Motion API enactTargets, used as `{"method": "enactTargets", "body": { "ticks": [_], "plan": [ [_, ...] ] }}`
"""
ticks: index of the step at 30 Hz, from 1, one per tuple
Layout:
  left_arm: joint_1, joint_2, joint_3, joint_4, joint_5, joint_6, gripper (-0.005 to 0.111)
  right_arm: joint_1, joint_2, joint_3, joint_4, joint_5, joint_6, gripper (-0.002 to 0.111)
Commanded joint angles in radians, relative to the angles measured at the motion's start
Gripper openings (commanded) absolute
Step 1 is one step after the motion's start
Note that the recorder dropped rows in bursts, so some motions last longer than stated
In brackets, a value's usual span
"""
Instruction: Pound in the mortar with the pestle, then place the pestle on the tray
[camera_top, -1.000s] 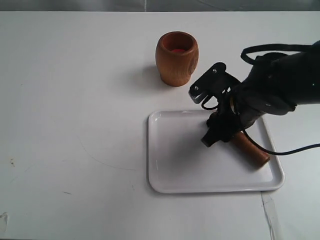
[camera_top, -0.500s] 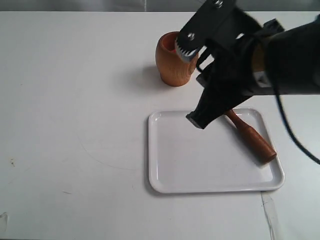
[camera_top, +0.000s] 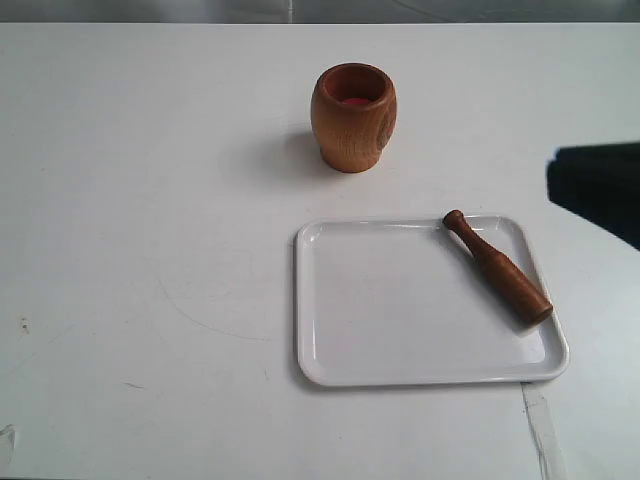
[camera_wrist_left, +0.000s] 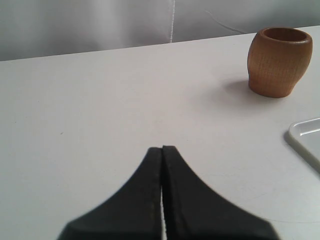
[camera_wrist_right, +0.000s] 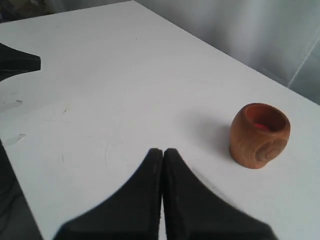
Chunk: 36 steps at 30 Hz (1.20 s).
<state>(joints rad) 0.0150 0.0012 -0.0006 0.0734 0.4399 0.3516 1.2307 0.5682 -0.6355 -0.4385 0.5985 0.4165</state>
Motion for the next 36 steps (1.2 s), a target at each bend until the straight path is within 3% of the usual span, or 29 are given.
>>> {"method": "enactTargets", "body": {
  "ticks": [1,8,25,30,36],
  "plan": [
    [-0.008,-0.001,0.001,-0.007,-0.003,-0.008,0.0,0.006,-0.168,0.115,0.025,0.004,0.089,0.0],
    [-0.008,-0.001,0.001,-0.007,-0.003,-0.008,0.0,0.006,-0.355,0.167,0.186,0.006,0.086,0.0],
    [-0.008,-0.001,0.001,-0.007,-0.003,-0.008,0.0,0.006,-0.434,0.167,0.186,0.004,0.089,0.0],
    [-0.008,-0.001,0.001,-0.007,-0.003,-0.008,0.0,0.006,-0.443,0.167,0.095,-0.029,0.089,0.0],
    [-0.008,-0.001,0.001,-0.007,-0.003,-0.008,0.0,-0.18,-0.509,0.22,0.026,-0.235,0.079,0.0]
  ]
}}
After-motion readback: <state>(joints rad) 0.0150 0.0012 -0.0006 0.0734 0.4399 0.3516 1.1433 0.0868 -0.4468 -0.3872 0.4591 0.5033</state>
